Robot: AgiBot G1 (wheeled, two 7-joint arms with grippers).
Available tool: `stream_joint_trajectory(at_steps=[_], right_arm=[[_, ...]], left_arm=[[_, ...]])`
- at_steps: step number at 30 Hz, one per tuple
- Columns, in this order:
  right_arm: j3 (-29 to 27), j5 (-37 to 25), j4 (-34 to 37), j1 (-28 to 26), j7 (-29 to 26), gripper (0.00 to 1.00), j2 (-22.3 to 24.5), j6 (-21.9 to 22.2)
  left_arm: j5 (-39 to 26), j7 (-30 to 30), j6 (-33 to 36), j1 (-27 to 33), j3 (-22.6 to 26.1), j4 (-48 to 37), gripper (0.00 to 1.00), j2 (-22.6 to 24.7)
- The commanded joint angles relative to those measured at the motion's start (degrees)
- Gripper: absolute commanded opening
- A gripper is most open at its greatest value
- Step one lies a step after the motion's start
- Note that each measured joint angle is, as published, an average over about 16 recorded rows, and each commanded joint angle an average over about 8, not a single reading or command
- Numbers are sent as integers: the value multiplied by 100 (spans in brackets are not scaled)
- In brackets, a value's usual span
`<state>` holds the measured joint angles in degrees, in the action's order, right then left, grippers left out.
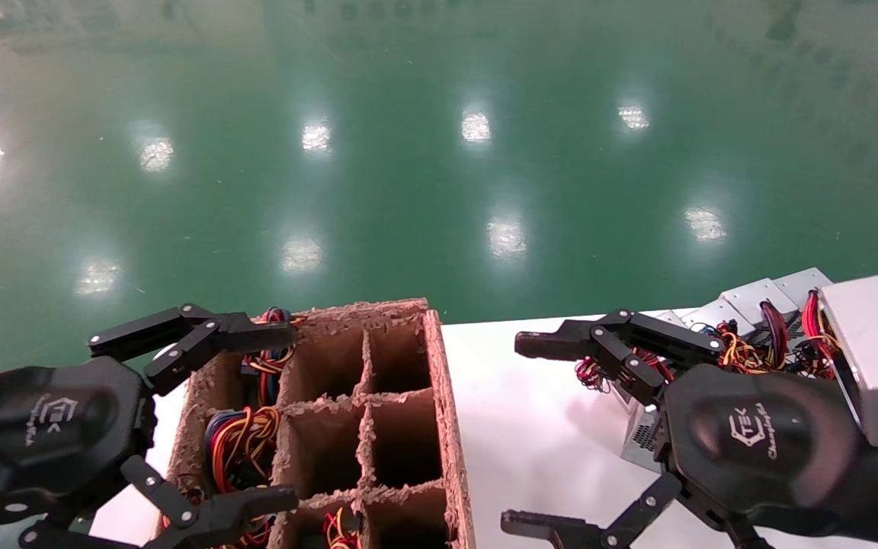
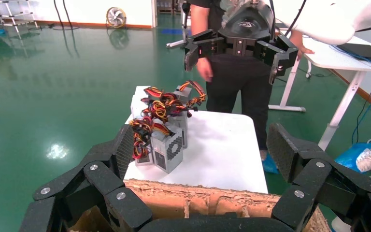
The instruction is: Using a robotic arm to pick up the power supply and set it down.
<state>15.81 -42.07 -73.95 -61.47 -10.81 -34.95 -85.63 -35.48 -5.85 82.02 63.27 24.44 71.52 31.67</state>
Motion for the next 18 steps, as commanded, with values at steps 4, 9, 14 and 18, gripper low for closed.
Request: stream_joint_trajectory(at_steps=[4, 9, 14, 18], right_arm=[[11, 10, 20, -3, 2, 100, -2, -1], [16, 17, 31, -4, 3, 100, -3, -2], [20, 20, 39, -6, 4, 100, -5, -4], [21, 22, 43, -7, 6, 100, -6, -5]], left_arm=[[0, 0, 0, 0, 0, 0, 100, 0], [0, 0, 0, 0, 0, 0, 100, 0], [0, 0, 0, 0, 0, 0, 100, 0], [0, 0, 0, 0, 0, 0, 100, 0]])
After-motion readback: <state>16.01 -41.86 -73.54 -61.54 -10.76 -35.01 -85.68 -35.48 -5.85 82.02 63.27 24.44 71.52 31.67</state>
